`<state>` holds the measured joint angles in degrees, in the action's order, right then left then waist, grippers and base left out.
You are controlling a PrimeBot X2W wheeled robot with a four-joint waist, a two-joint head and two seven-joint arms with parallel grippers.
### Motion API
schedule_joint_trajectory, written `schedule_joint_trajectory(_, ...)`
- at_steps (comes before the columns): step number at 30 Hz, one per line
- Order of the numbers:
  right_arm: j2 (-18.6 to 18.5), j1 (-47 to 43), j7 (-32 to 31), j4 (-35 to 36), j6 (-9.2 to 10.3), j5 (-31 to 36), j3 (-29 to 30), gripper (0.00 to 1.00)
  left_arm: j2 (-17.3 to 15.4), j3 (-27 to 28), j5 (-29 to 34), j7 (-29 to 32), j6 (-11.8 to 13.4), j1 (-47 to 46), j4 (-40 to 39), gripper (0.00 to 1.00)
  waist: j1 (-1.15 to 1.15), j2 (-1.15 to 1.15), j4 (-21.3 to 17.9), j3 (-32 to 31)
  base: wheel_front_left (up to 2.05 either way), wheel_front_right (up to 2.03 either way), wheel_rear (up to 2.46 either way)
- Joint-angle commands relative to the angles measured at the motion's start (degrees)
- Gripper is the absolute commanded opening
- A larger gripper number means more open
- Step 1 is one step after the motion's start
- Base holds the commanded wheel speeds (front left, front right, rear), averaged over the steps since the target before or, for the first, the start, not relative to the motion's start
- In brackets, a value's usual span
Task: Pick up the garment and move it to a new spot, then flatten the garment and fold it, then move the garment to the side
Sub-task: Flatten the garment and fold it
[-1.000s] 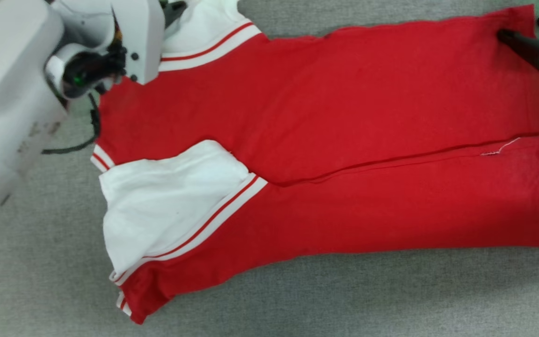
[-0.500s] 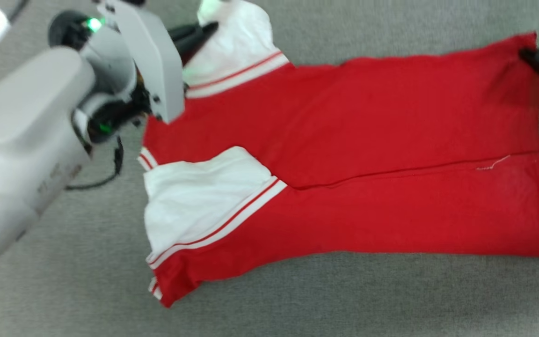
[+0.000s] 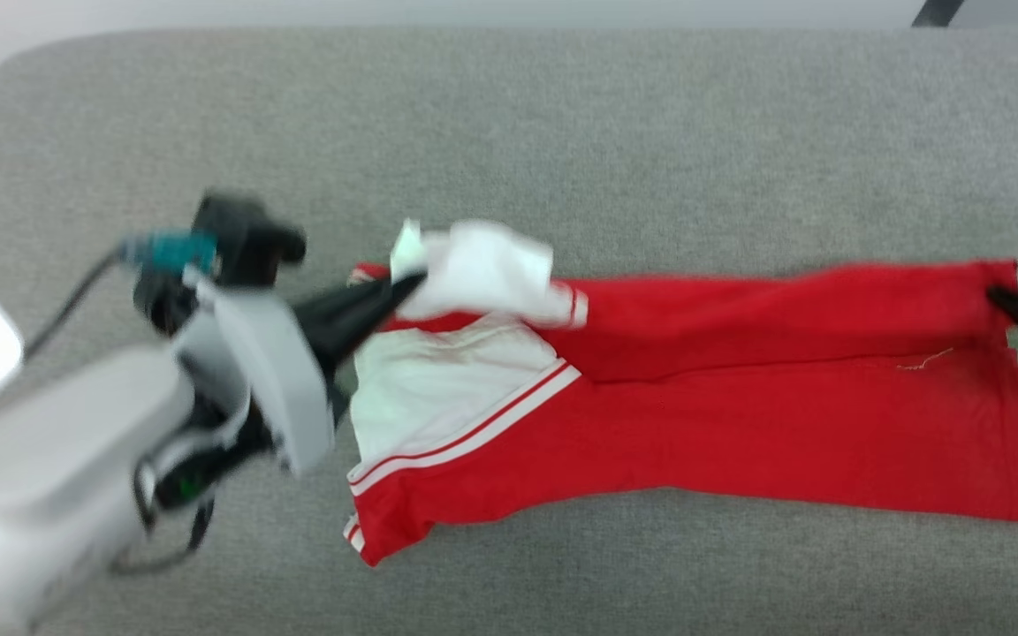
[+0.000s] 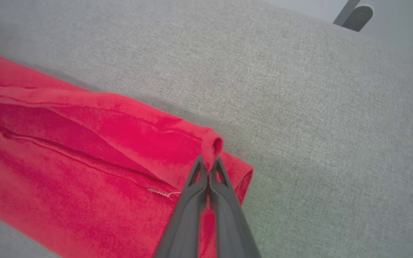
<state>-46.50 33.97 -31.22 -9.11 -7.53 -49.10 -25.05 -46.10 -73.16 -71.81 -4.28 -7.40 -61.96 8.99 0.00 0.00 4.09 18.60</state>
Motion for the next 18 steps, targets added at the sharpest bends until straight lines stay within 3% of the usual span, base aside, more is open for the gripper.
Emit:
schedule_joint_trajectory(1, -0.6, -2.1, 0.3, 0.9, 0.09, -0.3, 1.1, 0.00, -0.8, 0.0, 0.5, -1.2, 0.4, 2.0, -1.1, 0.00, 0.00, 0.00, 0.8, -1.6, 0.00, 0.00, 0.00)
schedule_joint_trajectory(6, -0.9, -10.2, -0.1, 5.0, 0.09, 0.0, 5.1, 0.00, -4.4, 0.0, 1.0, -6.2, 3.3, 9.0, -8.1, 0.00, 0.00, 0.00, 0.6, -2.2, 0.00, 0.00, 0.00)
schedule_joint_trajectory(9, -0.1, -14.7, -0.9, 7.6, 0.09, 0.4, 8.7, 0.00, -6.2, 0.0, 1.1, -8.1, 6.5, 13.0, -12.5, 0.00, 0.00, 0.00, 0.4, -1.5, 0.00, 0.00, 0.00)
schedule_joint_trajectory(13, 1.8, -17.2, -1.7, 8.5, 0.09, 1.8, 10.7, 0.00, -5.5, -0.1, 2.4, -8.8, 8.6, 15.8, -12.9, 0.00, 0.00, 0.00, 0.3, -0.5, 0.00, 0.00, 0.00)
schedule_joint_trajectory(18, 3.6, -18.2, -1.4, 7.3, 0.09, 3.9, 11.1, 0.00, -3.0, -0.1, 3.4, -9.3, 9.1, 17.7, -10.3, 0.00, 0.00, 0.00, 0.5, 0.7, 0.00, 0.00, 0.00)
